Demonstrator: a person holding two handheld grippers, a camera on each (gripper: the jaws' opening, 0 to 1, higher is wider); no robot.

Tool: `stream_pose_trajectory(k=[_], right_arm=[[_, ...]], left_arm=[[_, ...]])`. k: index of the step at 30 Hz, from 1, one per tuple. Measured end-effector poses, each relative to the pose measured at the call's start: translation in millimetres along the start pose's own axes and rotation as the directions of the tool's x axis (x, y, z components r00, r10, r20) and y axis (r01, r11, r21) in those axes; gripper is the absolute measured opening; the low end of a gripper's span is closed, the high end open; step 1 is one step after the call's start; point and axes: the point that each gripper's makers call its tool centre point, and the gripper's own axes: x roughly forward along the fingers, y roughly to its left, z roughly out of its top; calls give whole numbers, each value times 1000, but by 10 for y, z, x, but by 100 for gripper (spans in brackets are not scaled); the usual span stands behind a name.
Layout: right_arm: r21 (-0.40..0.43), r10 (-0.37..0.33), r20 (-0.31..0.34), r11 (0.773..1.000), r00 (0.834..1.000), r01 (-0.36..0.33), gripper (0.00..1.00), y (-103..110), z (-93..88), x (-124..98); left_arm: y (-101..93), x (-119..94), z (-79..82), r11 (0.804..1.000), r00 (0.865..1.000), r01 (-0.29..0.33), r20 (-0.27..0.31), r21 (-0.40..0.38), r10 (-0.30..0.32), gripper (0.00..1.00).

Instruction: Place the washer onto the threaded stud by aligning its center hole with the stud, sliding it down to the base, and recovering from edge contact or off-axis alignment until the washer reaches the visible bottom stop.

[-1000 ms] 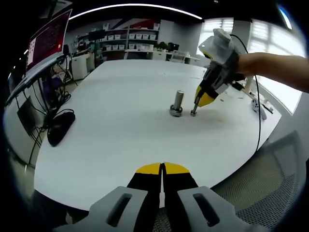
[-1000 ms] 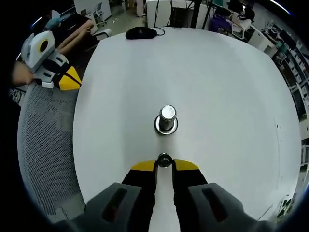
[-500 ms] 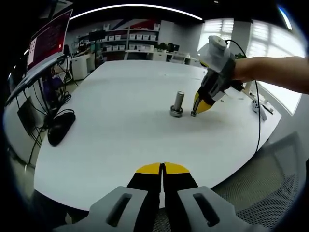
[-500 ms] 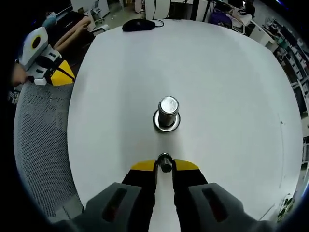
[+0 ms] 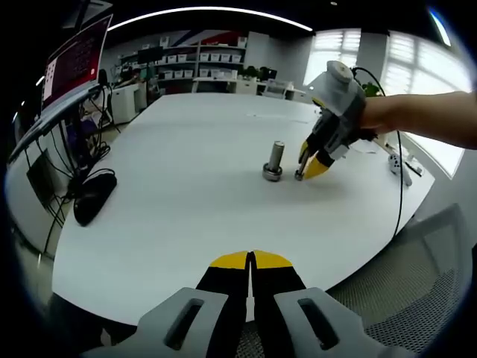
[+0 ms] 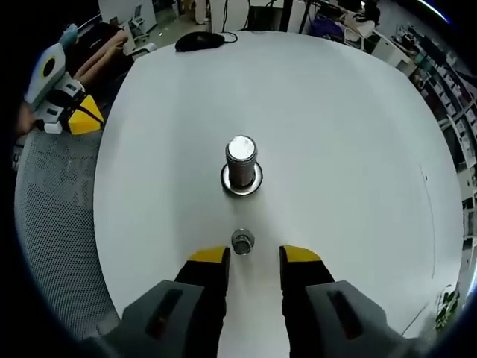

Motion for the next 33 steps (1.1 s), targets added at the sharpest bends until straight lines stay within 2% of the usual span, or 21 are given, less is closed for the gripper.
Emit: stream_pose_trajectory(k=[5, 8, 12, 17, 25, 33], right_arm=[[63, -26, 53, 998, 998, 23, 30, -59, -44, -48], [87, -44, 119, 996, 992, 34, 29, -94, -29, -97], [97, -72, 122, 993, 990, 60, 29, -146, -134, -128], [142, -93, 181, 988, 979, 68, 28, -208, -209, -193], [207, -138, 200, 974, 970, 96, 28, -349, -434, -296], [309, -193, 199, 943, 961, 126, 28, -580, -730, -404]], left_arm=[[-1, -1, 1, 1000, 1000, 0, 0, 0, 0, 0], [1, -1, 1, 1000, 1000, 0, -1, 0, 0, 0], [3, -2, -3, 1000, 1000, 0, -2, 0, 0, 0], [2, -3, -6, 1000, 1000, 0, -3, 0, 0, 0], [1, -3, -8, 1000, 1000, 1, -5, 1, -1, 0], [8, -5, -14, 1000, 1000, -3, -9, 1, 3, 0]])
